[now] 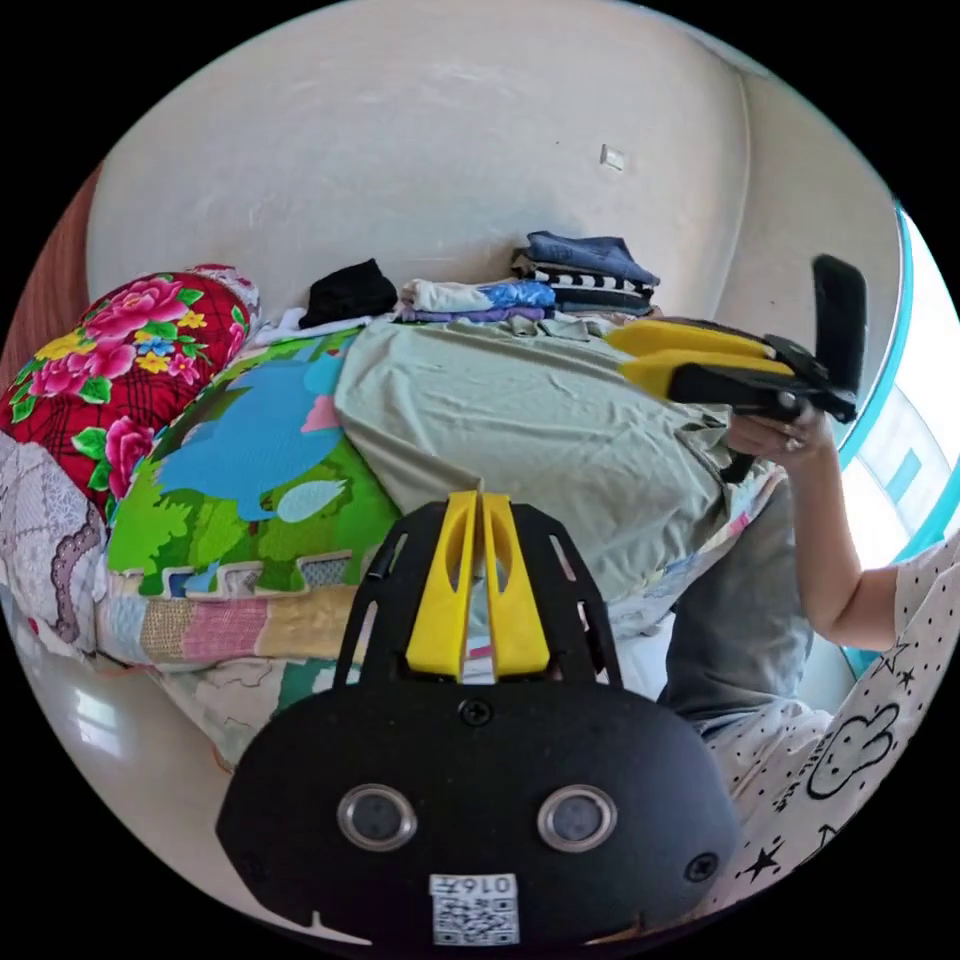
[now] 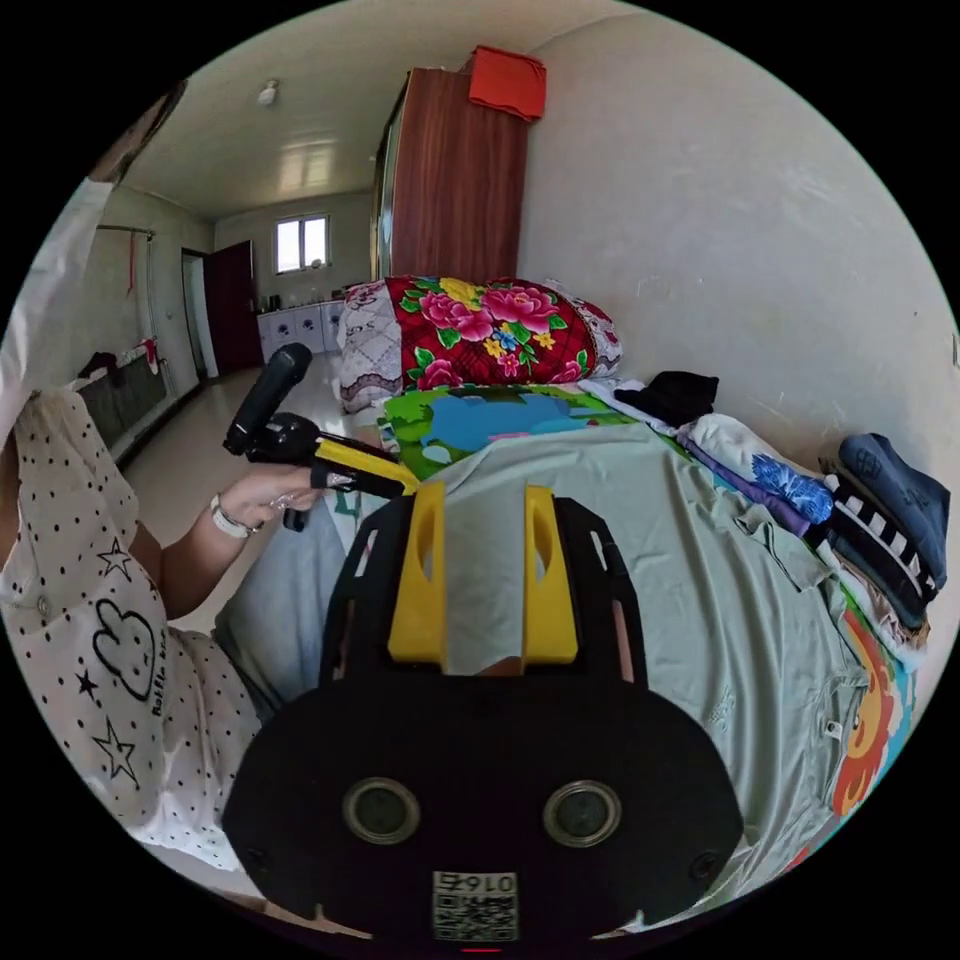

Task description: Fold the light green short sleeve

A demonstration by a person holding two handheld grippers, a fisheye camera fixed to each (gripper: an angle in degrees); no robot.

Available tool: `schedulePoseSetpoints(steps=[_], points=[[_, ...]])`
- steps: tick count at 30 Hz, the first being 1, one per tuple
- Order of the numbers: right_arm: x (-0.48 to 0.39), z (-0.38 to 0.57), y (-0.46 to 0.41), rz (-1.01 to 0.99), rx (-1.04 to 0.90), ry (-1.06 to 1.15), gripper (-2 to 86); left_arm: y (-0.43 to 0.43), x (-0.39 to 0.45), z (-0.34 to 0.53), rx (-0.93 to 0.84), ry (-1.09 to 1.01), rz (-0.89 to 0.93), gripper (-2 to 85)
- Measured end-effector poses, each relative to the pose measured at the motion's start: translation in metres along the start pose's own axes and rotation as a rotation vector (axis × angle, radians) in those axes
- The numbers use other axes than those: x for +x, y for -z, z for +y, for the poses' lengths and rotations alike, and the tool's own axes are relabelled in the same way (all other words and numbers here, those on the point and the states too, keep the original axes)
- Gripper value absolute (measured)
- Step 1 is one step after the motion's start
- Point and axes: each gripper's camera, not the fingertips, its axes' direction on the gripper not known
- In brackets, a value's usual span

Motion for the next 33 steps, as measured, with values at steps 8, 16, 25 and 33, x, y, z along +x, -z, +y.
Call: schedulePoseSetpoints(steps=[8, 16, 25, 33], points=[[-0.023, -0.089, -0.17, 0.113, -0.383, 0.016, 12.5, -0.01, 0.067, 0.003, -0.021, -0.092, -0.04, -1.0], [0.003, -0.088, -0.174, 0.173, -0.415, -0.087, 2.5, 0.023, 0.054, 0.018, 0.082, -0.018, -0.06, -0.8], [0.068, -0.046, -0.132, 0.18, -0.403, -0.336, 0.5, 0.013, -0.009, 0.024, -0.002, 0.151, 0.052, 5.6], [0.039, -0.032, -0.085, 0.212, -0.281, -0.309, 5.0, 0.001, -0.028, 0.02, -0.016, 0.18, 0.134, 6.4]])
